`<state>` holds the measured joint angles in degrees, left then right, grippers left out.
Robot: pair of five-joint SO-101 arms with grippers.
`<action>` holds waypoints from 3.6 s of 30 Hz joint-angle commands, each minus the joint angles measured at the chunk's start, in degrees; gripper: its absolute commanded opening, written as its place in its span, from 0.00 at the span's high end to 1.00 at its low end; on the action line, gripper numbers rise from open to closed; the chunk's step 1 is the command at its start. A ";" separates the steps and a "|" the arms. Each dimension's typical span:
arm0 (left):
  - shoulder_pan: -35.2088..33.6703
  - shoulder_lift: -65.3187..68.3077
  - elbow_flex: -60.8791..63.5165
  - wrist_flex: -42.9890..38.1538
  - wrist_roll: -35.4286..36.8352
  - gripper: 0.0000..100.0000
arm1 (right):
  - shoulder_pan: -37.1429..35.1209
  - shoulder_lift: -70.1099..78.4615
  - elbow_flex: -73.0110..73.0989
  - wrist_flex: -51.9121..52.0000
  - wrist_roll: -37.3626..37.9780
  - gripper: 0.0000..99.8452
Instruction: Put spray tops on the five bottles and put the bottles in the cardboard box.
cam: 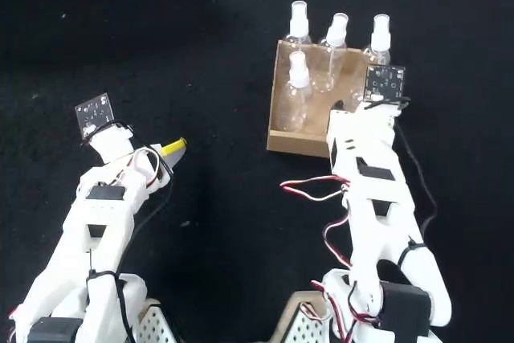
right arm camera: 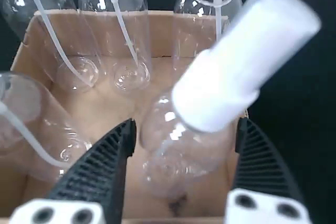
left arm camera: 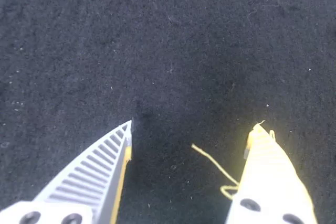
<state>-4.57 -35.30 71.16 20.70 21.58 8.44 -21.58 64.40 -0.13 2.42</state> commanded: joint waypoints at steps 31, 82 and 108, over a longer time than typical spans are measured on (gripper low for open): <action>0.66 0.09 -0.66 -1.05 0.70 0.68 | -0.44 -41.27 0.92 41.23 0.09 0.66; -0.84 -55.38 26.68 5.63 -5.98 0.97 | -6.15 -85.67 32.13 74.46 0.26 0.98; -2.77 -69.98 26.24 52.57 -5.89 0.97 | -6.42 -86.99 32.04 74.99 0.26 0.98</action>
<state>-7.12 -102.64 96.48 70.90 15.96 2.73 -103.08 96.75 74.33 2.51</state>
